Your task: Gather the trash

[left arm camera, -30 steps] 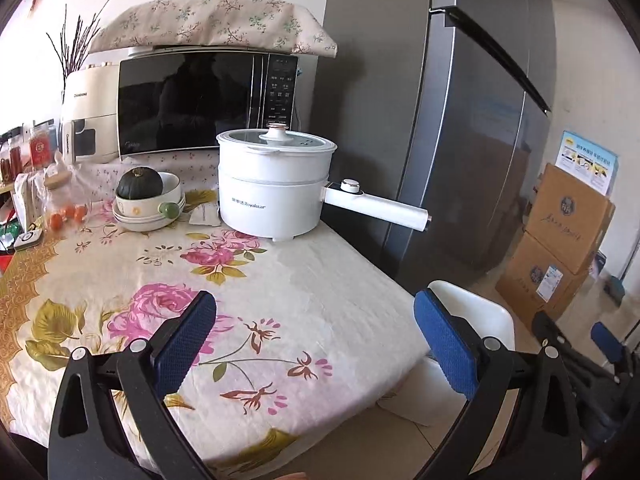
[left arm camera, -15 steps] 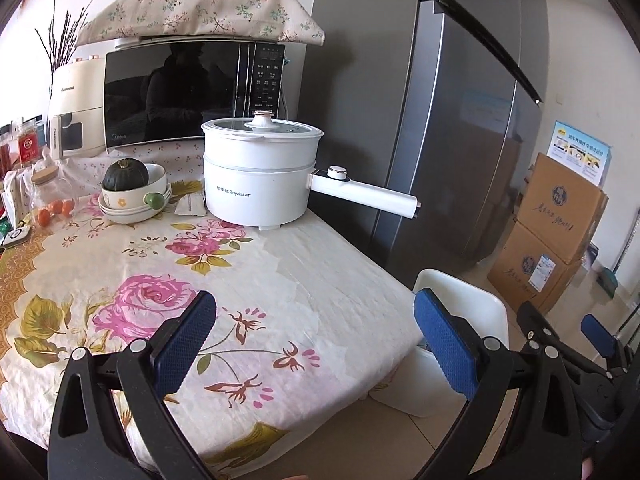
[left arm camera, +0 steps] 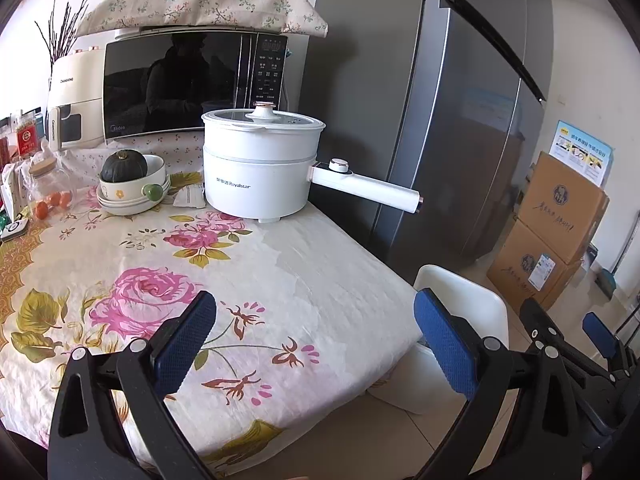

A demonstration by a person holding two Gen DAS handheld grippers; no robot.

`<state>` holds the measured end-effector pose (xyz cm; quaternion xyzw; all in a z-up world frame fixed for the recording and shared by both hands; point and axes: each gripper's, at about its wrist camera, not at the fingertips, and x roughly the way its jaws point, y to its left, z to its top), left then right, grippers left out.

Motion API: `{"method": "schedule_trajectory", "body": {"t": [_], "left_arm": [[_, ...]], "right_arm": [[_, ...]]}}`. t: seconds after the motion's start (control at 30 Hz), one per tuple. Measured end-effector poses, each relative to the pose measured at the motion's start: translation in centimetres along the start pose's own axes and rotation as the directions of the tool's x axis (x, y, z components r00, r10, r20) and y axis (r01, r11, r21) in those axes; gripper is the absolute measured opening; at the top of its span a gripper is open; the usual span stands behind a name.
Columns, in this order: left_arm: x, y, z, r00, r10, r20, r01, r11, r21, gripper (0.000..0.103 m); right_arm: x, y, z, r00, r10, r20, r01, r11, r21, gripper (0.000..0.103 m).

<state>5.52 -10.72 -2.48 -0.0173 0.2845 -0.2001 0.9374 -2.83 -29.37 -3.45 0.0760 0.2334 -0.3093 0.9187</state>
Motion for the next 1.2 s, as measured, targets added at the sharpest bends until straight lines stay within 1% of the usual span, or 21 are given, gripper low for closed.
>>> {"method": "schedule_trajectory", "body": {"t": [0.3,0.57,0.63,0.7,0.73,0.8,0.93,0.97,1.0,1.1,1.2], "left_arm": [[0.03,-0.14,-0.1,1.0,-0.006,0.001,0.006,1.0,0.009,0.096],[0.08,-0.05,0.01,1.0,0.007,0.007,-0.007,1.0,0.02,0.096],[0.12,-0.17,-0.04,1.0,0.006,0.008,-0.006,1.0,0.029,0.093],[0.35,-0.26,-0.13,1.0,-0.003,-0.003,0.003,0.999,0.037,0.08],[0.53,-0.27,-0.19,1.0,-0.007,-0.012,0.008,0.999,0.038,0.079],[0.8,-0.3,-0.26,0.999,-0.02,-0.025,0.021,0.999,0.042,0.079],[0.68,-0.32,-0.17,1.0,-0.02,-0.016,0.02,0.999,0.044,0.079],[0.62,-0.29,-0.12,1.0,-0.019,-0.013,0.02,0.999,0.041,0.082],[0.59,-0.25,-0.1,1.0,-0.02,-0.012,0.02,0.999,0.037,0.088],[0.6,-0.23,-0.08,1.0,-0.014,-0.013,0.015,0.999,0.034,0.094],[0.52,-0.2,-0.1,1.0,-0.002,-0.008,0.002,0.999,0.033,0.094]], "right_arm": [[0.1,0.07,-0.01,1.0,0.001,-0.003,-0.001,1.0,0.0,0.096],[0.12,0.03,-0.1,1.0,0.001,-0.004,-0.001,1.0,0.001,0.096],[0.12,0.02,-0.08,1.0,0.001,-0.004,-0.001,1.0,0.0,0.096],[0.11,-0.02,-0.06,1.0,0.002,-0.005,-0.002,1.0,0.002,0.096],[0.11,0.0,-0.05,1.0,0.001,-0.004,-0.001,1.0,0.002,0.096],[0.17,-0.05,-0.15,1.0,0.0,-0.004,0.0,1.0,0.004,0.096],[0.21,-0.08,-0.18,1.0,0.0,-0.003,0.0,1.0,0.005,0.096],[0.19,-0.07,-0.21,1.0,0.001,-0.002,-0.001,1.0,0.004,0.096],[0.2,-0.08,-0.2,1.0,0.002,-0.001,-0.002,1.0,0.004,0.096],[0.19,-0.04,-0.29,1.0,0.007,0.002,-0.007,1.0,0.002,0.096],[0.07,0.07,-0.29,1.0,0.011,0.006,-0.011,1.0,-0.001,0.096]]}}
